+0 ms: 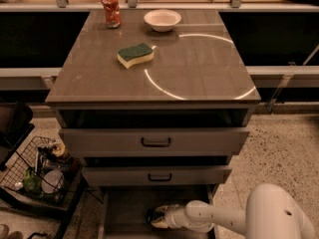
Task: Place rxbar blueberry into bottom drawer
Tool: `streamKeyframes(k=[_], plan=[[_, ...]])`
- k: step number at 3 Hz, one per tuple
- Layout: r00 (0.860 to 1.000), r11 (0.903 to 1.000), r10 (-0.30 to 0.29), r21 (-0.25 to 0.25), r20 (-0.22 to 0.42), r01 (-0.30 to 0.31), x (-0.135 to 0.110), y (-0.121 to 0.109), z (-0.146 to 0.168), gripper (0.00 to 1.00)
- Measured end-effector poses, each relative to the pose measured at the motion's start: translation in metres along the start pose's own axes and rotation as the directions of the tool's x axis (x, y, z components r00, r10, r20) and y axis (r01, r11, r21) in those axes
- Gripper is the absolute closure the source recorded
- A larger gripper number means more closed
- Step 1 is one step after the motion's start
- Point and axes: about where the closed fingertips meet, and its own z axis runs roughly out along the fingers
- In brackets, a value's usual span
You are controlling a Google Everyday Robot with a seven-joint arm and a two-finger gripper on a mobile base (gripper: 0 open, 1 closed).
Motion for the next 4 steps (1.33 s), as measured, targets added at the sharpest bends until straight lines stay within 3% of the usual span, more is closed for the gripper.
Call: streamKeyframes(k=[1,3,4], plan=[[1.000,1.0000,0.000,-0.004,0.001,0.000,-0.0005,0.0022,0.0016,0.51],[1.000,1.0000,0.001,-0.009,0.002,-0.001,-0.0012,0.0050,0.0039,0.05],[1.000,0.9999,0.001,-0.011,0.003,-0.001,-0.0014,0.0061,0.0047,0.00]])
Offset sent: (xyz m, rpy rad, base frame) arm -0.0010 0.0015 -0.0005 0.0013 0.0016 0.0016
